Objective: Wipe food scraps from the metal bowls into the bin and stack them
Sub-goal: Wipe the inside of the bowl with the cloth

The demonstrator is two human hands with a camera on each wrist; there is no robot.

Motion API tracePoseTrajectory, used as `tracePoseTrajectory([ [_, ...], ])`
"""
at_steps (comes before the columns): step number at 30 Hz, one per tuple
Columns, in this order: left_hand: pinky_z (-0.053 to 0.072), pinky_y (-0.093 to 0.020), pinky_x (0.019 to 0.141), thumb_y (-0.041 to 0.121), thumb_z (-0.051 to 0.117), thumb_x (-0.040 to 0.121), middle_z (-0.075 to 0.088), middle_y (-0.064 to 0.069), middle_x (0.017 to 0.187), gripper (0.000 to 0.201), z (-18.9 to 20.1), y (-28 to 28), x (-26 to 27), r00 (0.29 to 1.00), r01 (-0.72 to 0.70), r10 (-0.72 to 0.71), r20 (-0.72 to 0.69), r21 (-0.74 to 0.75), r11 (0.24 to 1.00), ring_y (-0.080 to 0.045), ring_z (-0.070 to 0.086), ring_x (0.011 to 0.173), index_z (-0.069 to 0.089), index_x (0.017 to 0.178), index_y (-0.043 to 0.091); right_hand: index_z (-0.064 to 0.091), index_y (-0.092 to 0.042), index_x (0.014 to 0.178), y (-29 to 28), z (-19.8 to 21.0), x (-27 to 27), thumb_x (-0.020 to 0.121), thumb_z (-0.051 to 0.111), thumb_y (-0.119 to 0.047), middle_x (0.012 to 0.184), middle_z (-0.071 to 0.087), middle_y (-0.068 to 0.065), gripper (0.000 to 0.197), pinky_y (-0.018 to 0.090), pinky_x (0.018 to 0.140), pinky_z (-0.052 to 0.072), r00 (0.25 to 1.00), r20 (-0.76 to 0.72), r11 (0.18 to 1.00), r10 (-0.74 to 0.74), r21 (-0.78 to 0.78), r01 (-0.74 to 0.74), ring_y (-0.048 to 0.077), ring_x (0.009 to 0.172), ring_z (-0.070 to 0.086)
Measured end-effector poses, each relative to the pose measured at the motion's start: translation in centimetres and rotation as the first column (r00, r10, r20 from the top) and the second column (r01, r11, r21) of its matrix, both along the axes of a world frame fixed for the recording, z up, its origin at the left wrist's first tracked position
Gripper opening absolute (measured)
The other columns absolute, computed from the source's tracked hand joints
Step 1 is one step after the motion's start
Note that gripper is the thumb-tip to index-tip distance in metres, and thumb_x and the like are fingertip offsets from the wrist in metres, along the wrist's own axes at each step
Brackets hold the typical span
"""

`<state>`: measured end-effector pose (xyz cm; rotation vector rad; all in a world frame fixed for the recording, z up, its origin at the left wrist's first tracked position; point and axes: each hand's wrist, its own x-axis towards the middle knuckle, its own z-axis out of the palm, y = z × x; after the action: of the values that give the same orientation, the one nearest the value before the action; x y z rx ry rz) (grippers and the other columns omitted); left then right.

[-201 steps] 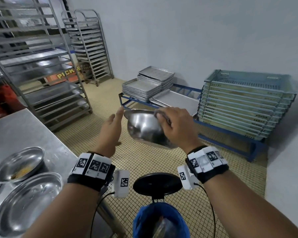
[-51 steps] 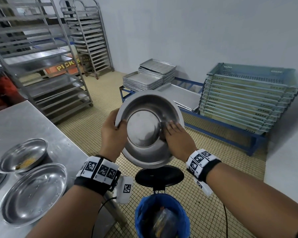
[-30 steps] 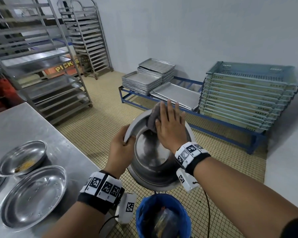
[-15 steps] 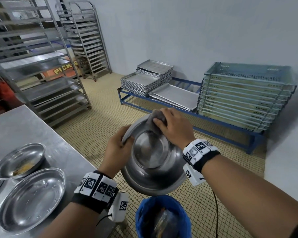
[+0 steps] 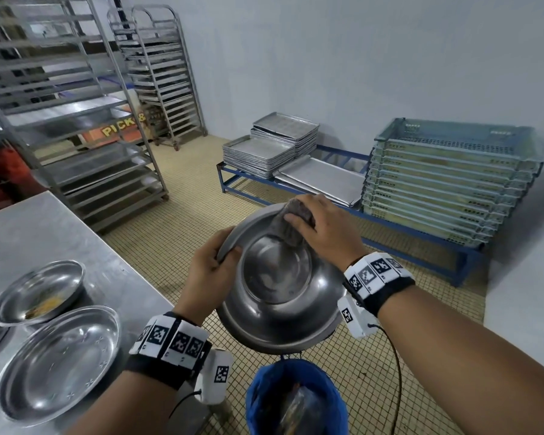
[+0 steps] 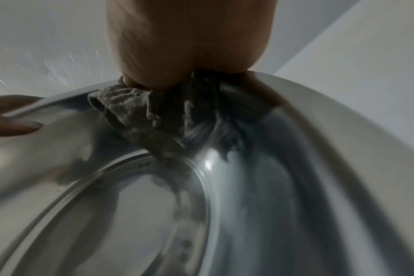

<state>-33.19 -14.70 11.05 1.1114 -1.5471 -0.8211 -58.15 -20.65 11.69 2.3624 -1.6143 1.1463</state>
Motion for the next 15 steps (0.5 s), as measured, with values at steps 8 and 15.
tracePoseTrajectory([
  [8,0.057,-0.027,0.074,0.007,0.059,0.104,0.076,0.004,0.100,0.031,0.3,0.1,0.3,0.999,0.051,-0.050,-0.012,0.037,0.998,-0.016,0.074,0.087,0.070,0.123,0.028,0.055,-0.025,0.126,0.0,0.0,-0.2,0.103,0.044,-0.051,0.116,0.068,-0.001,0.037,0.031,0.067,0.052,0.998,-0.009,0.998,0.064,-0.009,-0.064,0.022,0.092,0.067],
  [15,0.057,-0.025,0.073,0.000,0.059,0.102,0.078,0.000,0.099,0.031,0.4,-0.9,2.0,0.997,0.013,-0.010,-0.078,0.037,0.999,-0.019,0.074,0.087,0.071,0.123,0.020,0.054,-0.018,0.127,0.1,-0.8,-2.3,0.103,0.053,-0.042,0.092,0.067,-0.003,0.035,0.016,0.062,0.044,0.990,0.104,0.979,0.095,0.168,-0.112,0.011,0.076,0.066],
])
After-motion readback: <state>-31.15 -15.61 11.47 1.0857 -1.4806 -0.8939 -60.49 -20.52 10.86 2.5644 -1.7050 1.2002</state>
